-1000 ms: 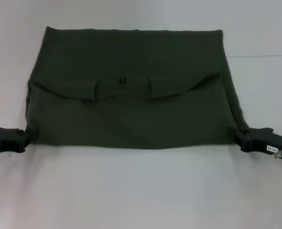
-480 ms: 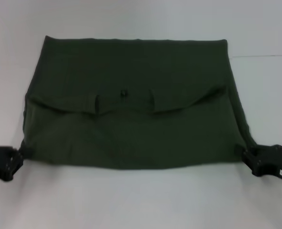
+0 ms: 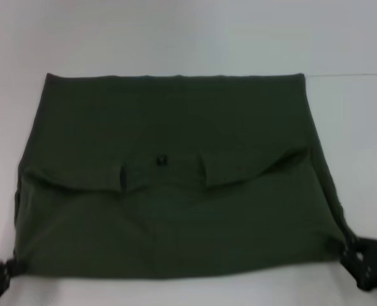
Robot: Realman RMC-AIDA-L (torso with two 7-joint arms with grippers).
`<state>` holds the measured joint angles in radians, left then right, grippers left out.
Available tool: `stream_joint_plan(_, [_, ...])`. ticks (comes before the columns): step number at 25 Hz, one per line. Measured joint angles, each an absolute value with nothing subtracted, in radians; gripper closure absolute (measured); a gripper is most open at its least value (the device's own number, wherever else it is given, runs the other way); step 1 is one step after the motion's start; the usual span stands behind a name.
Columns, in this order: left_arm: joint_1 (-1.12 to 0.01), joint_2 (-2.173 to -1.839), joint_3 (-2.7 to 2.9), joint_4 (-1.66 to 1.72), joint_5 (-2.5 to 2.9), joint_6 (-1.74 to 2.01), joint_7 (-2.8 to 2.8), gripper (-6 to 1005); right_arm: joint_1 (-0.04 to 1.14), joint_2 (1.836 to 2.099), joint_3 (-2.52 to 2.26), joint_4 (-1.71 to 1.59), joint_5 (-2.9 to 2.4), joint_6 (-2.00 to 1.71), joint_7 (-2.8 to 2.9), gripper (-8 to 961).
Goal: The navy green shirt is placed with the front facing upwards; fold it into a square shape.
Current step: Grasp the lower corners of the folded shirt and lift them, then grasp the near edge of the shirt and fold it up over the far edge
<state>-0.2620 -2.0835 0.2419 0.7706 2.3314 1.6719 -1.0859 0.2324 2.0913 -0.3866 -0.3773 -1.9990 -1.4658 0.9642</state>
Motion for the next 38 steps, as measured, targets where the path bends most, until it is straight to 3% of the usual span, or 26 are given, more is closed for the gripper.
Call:
stream_joint_plan(14, [-0.131, -2.108, 0.162, 0.875, 2.346, 1.924, -0.872, 988, 0.028, 2.092, -0.388, -0.374, -2.009, -1.644, 0.771, 904])
stream_joint_plan(30, [-0.186, -2.094, 0.058, 0.851, 2.382, 1.909, -0.924, 987, 0.052, 2.084, -0.337, -0.383, -2.032, -1.687, 0.859, 904])
stream_joint_plan(38, [-0.200, -2.087, 0.018, 0.839, 2.338, 1.912, -0.983, 987, 0.072, 2.063, -0.315, -0.412, -2.035, -1.714, 1.007, 904])
